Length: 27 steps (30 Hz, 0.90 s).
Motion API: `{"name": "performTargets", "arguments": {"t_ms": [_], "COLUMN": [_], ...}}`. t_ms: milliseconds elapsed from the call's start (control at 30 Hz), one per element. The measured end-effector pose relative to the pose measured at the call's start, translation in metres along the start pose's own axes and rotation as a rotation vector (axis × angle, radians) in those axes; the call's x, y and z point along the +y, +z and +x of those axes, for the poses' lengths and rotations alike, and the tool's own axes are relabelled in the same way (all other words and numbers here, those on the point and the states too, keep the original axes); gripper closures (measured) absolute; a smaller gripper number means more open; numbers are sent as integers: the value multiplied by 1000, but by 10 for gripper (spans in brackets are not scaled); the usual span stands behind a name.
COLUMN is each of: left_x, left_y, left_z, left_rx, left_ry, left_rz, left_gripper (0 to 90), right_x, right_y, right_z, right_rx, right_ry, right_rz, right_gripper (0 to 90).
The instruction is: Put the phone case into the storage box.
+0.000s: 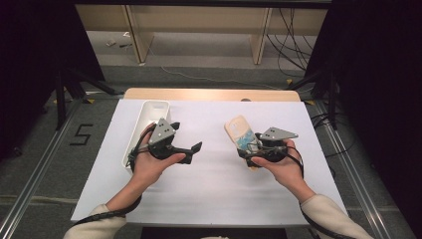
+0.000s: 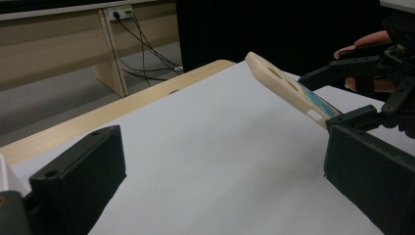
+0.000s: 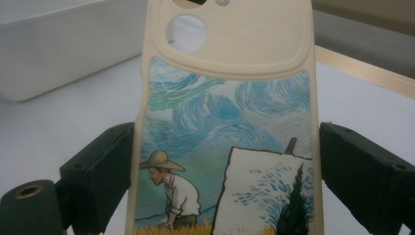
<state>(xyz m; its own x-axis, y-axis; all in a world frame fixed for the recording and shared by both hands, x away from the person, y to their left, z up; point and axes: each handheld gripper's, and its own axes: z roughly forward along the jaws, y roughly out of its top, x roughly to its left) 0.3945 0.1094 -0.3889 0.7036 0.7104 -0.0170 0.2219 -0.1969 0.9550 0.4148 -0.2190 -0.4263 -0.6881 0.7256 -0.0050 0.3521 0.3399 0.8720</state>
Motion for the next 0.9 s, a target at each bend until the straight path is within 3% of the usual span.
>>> {"name": "performTargets", "arguments": {"t_ms": [900], "left_x": [16], "left_y": [29], "left_z": [-14], "left_rx": [-57], "left_ry": [-6], "left_rz": [-13], "left_gripper": [30], "right_x": [5], "right_y": [5], "right_z": [11], "right_rx": [19], "right_ry": [-18], "right_rz": [-43], "right_gripper": [112]}}
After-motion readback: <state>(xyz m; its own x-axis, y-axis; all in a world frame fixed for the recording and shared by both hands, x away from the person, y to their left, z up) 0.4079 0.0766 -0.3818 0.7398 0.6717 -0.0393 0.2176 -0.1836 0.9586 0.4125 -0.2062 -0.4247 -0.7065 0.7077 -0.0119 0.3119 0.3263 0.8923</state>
